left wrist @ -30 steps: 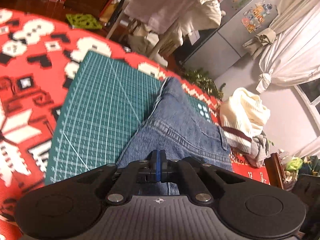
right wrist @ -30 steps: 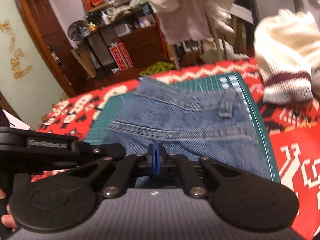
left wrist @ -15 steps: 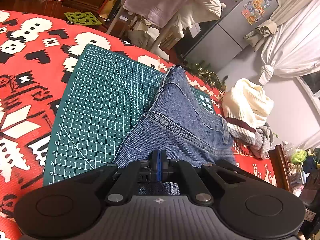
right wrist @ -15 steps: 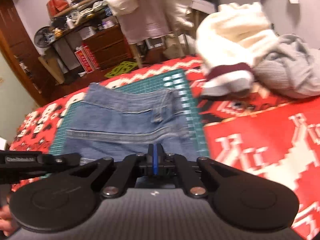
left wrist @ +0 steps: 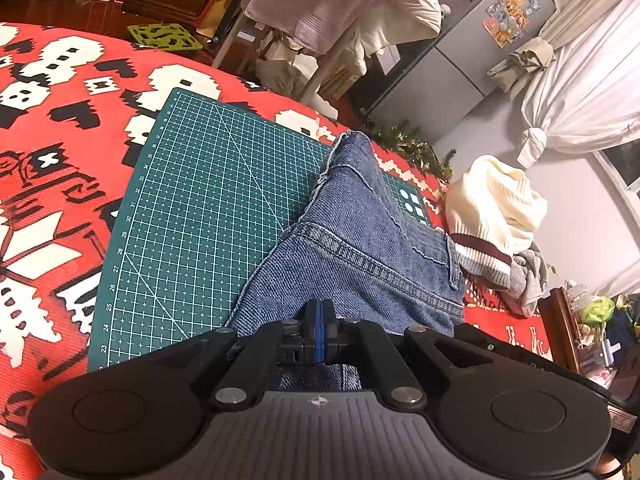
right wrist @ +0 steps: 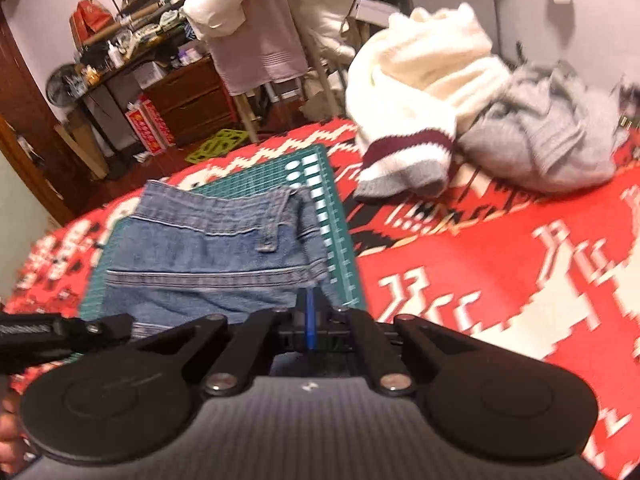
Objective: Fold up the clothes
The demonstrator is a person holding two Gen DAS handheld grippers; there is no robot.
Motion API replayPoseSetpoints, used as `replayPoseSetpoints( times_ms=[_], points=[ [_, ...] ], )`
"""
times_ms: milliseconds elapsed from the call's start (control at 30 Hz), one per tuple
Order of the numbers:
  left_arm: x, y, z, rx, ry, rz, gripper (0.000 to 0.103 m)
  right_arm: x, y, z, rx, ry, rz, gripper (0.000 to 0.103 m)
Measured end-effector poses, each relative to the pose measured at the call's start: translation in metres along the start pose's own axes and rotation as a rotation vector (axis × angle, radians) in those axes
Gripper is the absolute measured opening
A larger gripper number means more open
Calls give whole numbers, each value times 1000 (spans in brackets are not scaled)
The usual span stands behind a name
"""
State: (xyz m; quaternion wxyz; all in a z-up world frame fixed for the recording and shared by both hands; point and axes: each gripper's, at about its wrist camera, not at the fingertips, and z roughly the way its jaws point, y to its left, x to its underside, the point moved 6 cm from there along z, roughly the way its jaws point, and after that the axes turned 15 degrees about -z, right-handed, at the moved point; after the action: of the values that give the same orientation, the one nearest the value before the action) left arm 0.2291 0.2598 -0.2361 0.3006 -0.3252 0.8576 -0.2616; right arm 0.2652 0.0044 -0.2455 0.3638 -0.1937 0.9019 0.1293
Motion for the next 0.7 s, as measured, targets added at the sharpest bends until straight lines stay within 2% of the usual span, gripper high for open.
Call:
replayPoseSetpoints(
  times_ms=[100,333,500,700],
  points=[
    [0,-1,-1,-4,-1,3,3,1,-7,-2,32,-1,14,3],
    [-2,-1,-3,12,9,-42,1,-17,2,-14,-84,-107,41,4],
    [-7,-2,-7,35,9,-82,1,-25,25,-9,-156,-113,15,4],
    [-20,-5,-15,106,2,-157,1,-46,75,-4,-216,-104,-77,4]
  ],
)
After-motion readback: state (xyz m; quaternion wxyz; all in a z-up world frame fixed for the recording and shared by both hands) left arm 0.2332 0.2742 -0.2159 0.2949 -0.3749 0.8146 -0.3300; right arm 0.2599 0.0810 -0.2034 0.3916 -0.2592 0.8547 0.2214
